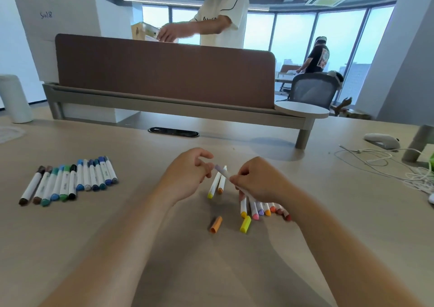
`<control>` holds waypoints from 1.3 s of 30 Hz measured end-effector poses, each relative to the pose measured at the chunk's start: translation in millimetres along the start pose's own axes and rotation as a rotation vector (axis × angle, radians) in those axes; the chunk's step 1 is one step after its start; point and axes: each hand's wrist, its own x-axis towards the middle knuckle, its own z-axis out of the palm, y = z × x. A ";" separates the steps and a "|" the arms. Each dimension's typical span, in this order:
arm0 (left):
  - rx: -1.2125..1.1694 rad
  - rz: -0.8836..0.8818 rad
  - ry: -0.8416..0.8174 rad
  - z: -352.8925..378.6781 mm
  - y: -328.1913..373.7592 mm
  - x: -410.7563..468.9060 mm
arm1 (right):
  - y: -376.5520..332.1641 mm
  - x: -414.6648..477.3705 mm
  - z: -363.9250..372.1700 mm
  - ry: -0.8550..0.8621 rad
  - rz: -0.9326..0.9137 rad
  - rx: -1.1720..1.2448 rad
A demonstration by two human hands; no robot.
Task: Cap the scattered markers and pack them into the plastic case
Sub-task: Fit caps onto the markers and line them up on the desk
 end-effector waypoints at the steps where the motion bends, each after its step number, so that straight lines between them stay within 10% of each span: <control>1: 0.029 -0.018 0.029 -1.1 -0.6 0.3 | -0.6 2.0 1.1 0.025 0.042 -0.009; 15: 0.275 -0.090 -0.074 -5.8 2.7 -4.9 | -22.7 40.7 10.9 -0.023 0.381 -0.450; 28: 0.304 -0.060 -0.105 -8.0 2.7 -4.2 | -43.7 66.3 27.7 -0.148 0.305 -0.465; 39: 0.564 -0.094 -0.611 1.0 14.5 -16.6 | -29.7 36.6 -3.5 -0.109 0.298 -0.126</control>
